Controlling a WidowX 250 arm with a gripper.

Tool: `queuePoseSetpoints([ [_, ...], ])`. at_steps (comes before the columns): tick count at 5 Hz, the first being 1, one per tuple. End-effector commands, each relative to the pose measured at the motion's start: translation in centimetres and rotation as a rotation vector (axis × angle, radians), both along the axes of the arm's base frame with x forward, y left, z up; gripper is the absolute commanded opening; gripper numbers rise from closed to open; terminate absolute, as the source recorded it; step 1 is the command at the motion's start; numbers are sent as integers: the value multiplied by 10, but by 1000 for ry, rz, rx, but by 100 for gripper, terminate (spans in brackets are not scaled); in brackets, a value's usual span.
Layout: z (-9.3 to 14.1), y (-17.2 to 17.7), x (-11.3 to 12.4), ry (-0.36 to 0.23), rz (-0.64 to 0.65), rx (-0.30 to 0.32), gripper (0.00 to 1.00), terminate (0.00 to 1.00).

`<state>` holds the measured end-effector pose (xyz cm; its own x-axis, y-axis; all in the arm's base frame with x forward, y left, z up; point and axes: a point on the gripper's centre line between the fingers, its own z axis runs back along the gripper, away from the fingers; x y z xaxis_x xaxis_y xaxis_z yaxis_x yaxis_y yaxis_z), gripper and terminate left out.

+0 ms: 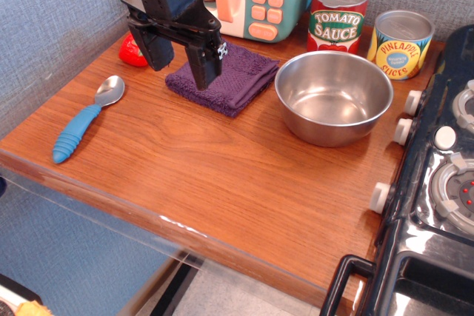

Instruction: Pick up tomato and move it towards the bottom of the table under the bowl.

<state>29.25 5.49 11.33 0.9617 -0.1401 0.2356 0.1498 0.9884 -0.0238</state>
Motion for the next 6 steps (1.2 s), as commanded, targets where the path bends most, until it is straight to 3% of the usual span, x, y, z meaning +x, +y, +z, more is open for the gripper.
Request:
queuePoseSetpoints([
  [1, 0, 0, 0, 0, 0, 0, 100, 0],
  [2, 0, 15, 9, 4, 41, 6, 100, 0],
  [4, -10, 107, 39, 18, 341, 84, 100, 0],
  [5, -24, 138, 54, 8, 456, 77, 100, 0],
  [6, -36, 145, 71, 6, 477, 54, 100, 0],
])
